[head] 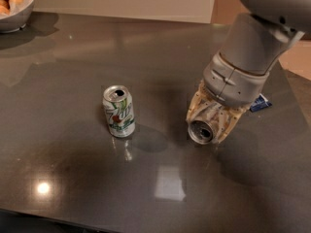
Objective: Place redbull can upright
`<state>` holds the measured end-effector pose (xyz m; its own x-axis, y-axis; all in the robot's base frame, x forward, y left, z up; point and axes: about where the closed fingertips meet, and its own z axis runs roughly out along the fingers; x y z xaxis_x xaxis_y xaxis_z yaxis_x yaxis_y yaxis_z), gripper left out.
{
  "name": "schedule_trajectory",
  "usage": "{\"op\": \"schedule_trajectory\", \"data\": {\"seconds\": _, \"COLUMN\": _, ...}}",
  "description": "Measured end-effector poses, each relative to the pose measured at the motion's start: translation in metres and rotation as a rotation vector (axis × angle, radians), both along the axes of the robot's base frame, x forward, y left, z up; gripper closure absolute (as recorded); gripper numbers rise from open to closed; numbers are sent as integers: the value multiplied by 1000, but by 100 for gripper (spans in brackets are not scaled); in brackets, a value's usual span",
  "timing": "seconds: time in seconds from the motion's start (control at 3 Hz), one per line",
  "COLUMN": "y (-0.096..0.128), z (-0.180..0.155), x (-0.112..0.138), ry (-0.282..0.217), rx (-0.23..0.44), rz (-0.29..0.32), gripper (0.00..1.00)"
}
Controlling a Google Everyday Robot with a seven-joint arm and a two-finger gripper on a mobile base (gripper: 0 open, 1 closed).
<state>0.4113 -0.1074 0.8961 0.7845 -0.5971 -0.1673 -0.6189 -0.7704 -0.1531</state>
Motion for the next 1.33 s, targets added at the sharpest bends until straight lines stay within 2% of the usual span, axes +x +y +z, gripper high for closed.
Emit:
{"op": "schedule_trajectory", "data": {"seconds": 0.33, "y": 13, "z": 18, "x": 0, "ry": 114, "rx": 145, "rz": -176, "gripper": 100}}
{"op": "schedule_trajectory", "data": {"seconds": 0.67, "y": 28, "z": 32, "x": 2, "ry": 228, "rx": 289, "rz": -321, "gripper": 100}}
{"op": "schedule_trajectory", "data": {"seconds": 1.33, "y": 46, "z": 45, "x": 2, "ry": 447, "rx": 564, "rz": -525, "gripper": 100}}
